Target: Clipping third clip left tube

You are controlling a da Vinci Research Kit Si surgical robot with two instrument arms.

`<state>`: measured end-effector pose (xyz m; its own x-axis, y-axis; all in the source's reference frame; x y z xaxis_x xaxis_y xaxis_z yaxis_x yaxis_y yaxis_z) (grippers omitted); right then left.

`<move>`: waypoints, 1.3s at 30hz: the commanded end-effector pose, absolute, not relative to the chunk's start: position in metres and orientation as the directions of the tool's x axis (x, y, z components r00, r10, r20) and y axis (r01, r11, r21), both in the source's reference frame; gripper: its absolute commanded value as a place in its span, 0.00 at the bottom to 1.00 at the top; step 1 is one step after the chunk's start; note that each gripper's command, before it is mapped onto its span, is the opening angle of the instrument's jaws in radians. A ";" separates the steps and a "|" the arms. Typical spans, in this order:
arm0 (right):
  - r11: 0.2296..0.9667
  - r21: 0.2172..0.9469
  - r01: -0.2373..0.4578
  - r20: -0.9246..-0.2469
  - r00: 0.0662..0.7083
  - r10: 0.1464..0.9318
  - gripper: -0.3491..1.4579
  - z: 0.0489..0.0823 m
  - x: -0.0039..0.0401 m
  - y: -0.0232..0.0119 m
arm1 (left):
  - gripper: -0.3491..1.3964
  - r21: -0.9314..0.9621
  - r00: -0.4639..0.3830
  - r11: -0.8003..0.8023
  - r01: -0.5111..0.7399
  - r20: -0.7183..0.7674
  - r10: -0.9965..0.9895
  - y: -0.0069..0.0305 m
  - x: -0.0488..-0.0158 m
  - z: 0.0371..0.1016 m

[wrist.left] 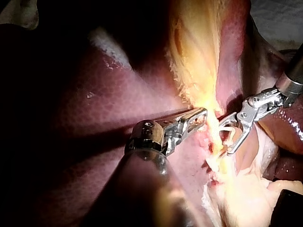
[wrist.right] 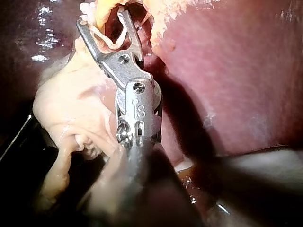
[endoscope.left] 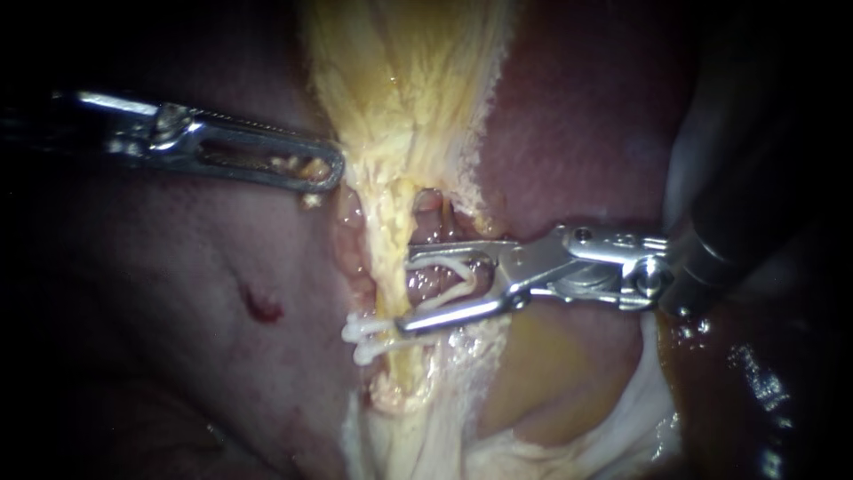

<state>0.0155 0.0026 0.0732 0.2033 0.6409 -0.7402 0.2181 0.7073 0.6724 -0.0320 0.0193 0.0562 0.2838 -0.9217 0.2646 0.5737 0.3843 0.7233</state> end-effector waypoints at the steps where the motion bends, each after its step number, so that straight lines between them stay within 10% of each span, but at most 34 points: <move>1: 0.705 0.673 0.225 -0.740 0.202 0.642 0.47 0.0731 0.0158 0.0024 | 0.00 0.723 0.284 0.384 0.574 0.265 -0.922 0.0193 -0.0320 0.0562; 39: 0.643 0.702 0.306 -0.699 0.125 0.704 0.47 0.0730 0.0221 0.0023 | 0.00 0.723 0.284 0.385 0.573 0.265 -0.921 0.0193 -0.0320 0.0563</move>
